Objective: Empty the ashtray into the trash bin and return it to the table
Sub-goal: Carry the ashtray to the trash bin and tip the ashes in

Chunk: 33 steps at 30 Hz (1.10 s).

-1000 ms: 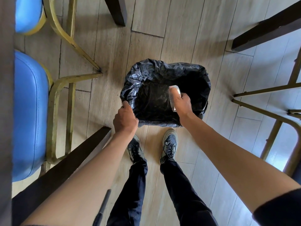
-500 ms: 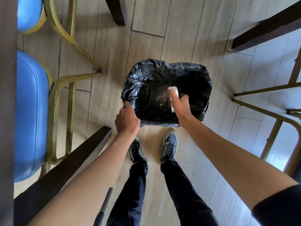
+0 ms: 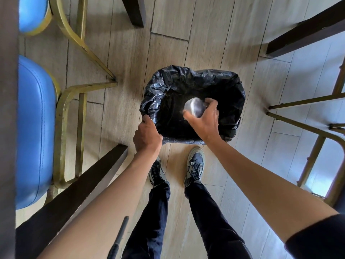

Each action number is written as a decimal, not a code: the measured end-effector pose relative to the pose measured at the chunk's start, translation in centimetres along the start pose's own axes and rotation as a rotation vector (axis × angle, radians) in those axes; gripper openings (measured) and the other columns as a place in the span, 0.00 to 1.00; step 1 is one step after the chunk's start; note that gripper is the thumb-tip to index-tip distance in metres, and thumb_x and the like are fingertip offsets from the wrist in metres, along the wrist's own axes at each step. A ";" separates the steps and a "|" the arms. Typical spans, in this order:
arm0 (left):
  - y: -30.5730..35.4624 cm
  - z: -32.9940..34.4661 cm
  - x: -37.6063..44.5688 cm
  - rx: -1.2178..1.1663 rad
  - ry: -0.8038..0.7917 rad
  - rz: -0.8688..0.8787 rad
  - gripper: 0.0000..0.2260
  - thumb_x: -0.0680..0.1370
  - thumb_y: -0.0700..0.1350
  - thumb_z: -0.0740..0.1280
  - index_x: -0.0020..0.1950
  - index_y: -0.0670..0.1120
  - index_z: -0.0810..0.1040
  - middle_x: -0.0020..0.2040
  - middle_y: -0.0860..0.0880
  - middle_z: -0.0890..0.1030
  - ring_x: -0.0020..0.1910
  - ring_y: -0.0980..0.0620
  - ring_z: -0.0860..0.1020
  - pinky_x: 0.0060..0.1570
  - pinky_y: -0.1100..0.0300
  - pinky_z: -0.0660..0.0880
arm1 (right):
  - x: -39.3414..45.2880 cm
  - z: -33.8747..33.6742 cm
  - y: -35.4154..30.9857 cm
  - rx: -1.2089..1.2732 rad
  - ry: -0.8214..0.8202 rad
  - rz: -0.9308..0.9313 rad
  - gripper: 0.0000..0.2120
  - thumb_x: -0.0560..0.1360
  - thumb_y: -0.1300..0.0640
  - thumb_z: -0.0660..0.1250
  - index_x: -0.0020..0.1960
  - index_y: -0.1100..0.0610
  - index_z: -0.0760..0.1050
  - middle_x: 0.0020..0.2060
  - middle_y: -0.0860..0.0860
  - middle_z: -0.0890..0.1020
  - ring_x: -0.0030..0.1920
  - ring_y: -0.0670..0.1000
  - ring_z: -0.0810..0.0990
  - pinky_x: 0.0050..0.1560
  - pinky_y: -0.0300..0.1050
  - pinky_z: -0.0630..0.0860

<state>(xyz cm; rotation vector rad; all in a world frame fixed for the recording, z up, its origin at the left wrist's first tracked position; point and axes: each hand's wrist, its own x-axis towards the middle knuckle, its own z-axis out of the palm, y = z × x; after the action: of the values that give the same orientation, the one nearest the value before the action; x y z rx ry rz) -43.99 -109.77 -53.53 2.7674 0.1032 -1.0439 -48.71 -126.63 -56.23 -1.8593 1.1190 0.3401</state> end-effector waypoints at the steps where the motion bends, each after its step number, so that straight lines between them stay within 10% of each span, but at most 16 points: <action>1: 0.0 0.0 -0.1 0.002 0.000 -0.002 0.16 0.77 0.38 0.69 0.62 0.40 0.69 0.54 0.40 0.81 0.48 0.38 0.83 0.38 0.52 0.72 | -0.2 0.3 0.1 -0.047 -0.019 -0.027 0.40 0.66 0.45 0.80 0.69 0.57 0.63 0.60 0.50 0.70 0.64 0.54 0.70 0.60 0.48 0.73; 33: 0.3 -0.6 -0.4 -0.226 -0.060 -0.098 0.18 0.78 0.34 0.67 0.66 0.41 0.68 0.58 0.37 0.80 0.56 0.37 0.81 0.54 0.49 0.77 | -1.9 0.6 3.1 -0.322 -0.001 -0.154 0.39 0.63 0.48 0.81 0.65 0.60 0.64 0.62 0.57 0.69 0.63 0.56 0.66 0.64 0.57 0.74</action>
<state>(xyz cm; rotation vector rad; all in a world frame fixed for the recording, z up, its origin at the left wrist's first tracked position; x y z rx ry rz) -43.85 -109.98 -52.77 2.5482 0.3302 -1.0647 -52.13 -125.65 -57.10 -2.2123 0.9549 0.4531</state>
